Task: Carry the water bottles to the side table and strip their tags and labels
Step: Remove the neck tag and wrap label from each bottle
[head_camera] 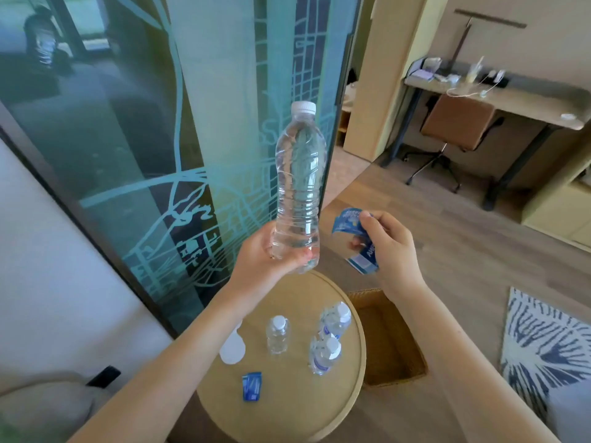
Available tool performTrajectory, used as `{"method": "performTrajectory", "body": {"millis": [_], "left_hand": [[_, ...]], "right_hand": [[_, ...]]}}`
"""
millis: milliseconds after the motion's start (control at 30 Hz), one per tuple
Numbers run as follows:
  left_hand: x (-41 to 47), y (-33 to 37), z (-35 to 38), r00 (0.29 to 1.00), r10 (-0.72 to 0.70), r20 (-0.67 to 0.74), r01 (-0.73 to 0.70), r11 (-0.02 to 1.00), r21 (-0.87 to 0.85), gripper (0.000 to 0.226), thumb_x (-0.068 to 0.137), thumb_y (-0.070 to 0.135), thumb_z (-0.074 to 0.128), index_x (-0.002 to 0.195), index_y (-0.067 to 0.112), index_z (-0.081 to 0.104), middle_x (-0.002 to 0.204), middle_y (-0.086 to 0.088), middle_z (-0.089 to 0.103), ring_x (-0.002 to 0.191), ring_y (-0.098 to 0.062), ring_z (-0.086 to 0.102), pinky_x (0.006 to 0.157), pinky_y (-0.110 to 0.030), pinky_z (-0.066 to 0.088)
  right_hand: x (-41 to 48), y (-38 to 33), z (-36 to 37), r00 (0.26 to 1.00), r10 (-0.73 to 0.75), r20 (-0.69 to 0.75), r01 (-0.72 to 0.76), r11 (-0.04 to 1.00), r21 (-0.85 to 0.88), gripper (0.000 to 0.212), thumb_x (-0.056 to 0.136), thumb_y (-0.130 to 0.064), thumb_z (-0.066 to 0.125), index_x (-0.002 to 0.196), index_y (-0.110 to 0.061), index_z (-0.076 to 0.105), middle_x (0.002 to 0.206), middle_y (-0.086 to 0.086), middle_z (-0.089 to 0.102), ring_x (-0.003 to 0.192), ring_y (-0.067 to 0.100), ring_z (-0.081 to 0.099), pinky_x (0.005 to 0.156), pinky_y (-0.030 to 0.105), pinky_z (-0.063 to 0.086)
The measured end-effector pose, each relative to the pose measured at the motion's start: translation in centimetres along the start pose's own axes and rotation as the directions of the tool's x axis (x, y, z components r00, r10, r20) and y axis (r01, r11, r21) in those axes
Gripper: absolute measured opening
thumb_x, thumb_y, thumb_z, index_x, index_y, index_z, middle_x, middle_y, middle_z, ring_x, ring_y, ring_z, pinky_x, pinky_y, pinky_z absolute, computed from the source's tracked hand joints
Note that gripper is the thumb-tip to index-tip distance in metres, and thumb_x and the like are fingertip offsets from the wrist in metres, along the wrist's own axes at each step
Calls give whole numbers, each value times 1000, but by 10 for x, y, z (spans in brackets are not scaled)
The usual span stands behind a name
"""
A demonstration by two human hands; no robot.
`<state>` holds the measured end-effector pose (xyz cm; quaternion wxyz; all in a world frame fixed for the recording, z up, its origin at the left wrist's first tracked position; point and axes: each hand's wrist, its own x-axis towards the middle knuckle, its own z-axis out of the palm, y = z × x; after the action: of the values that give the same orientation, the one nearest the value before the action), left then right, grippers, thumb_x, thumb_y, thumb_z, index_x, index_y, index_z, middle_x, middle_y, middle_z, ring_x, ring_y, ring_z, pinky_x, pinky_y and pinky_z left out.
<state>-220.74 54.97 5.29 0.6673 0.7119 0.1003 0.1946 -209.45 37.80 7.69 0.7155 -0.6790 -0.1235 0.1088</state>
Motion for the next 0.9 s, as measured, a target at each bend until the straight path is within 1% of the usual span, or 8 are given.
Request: {"method": "performTrajectory", "body": {"millis": [167, 233, 367, 500, 633, 800, 867, 900], "left_hand": [[-13, -25, -22, 995, -71, -65, 73, 997, 27, 40, 75, 25, 81, 113, 26, 69, 106, 4, 76, 98, -14, 73, 74, -23, 57], [-17, -36, -31, 990, -96, -106, 101, 994, 40, 47, 69, 28, 82, 113, 24, 67, 104, 2, 76, 96, -16, 73, 75, -29, 58], [-29, -62, -50, 976, -138, -170, 156, 983, 100, 46, 65, 28, 82, 108, 26, 67, 101, 2, 75, 95, -15, 72, 83, -37, 58], [-45, -92, -63, 959, -197, -202, 226, 965, 134, 41, 65, 29, 82, 102, 39, 67, 97, 10, 73, 93, -8, 70, 80, -23, 53], [-59, -129, -74, 939, -237, -247, 283, 944, 171, 47, 65, 31, 81, 104, 51, 64, 100, 20, 72, 96, 1, 68, 79, -11, 49], [-73, -181, -81, 901, -304, -309, 360, 921, 146, 42, 61, 40, 81, 98, 52, 65, 99, 13, 72, 95, -6, 69, 85, -29, 52], [-78, -197, -83, 884, -337, -324, 395, 909, 132, 47, 61, 40, 82, 105, 44, 66, 103, 10, 73, 101, -8, 69, 92, -36, 53], [-81, -204, -83, 878, -354, -322, 409, 904, 121, 52, 63, 39, 83, 111, 39, 66, 106, 9, 73, 103, -9, 68, 96, -40, 53]], "right_hand": [[-14, 64, 16, 976, 202, 77, -199, 979, -46, 26, 92, -14, 61, 68, -24, 67, 70, -4, 64, 71, 16, 61, 69, 34, 49], [-21, 89, 27, 958, 262, 117, -251, 963, -102, 23, 89, -16, 62, 69, -26, 67, 69, -8, 64, 71, 13, 61, 68, 30, 49], [-38, 149, 53, 895, 399, 201, -365, 912, -187, 18, 90, 1, 67, 80, -14, 64, 66, -10, 65, 60, 2, 61, 60, 16, 48], [-55, 215, 78, 815, 521, 255, -461, 849, -259, 16, 86, 3, 70, 80, -11, 65, 62, -13, 67, 59, -2, 62, 58, 10, 46], [-69, 290, 98, 773, 599, 208, -516, 785, -342, 17, 85, 5, 70, 80, -11, 67, 71, -2, 69, 65, 6, 64, 61, 16, 49], [-78, 385, 110, 703, 708, 65, -633, 666, -395, 14, 86, 5, 68, 85, -9, 67, 87, 14, 69, 81, 26, 64, 81, 45, 56], [-85, 415, 110, 682, 731, 0, -659, 615, -432, 10, 87, 2, 69, 91, -7, 68, 91, 14, 68, 85, 28, 64, 80, 44, 57], [-88, 426, 108, 683, 729, -35, -658, 594, -464, 11, 87, 1, 69, 95, -6, 68, 90, 11, 68, 84, 27, 64, 73, 37, 57]]}}
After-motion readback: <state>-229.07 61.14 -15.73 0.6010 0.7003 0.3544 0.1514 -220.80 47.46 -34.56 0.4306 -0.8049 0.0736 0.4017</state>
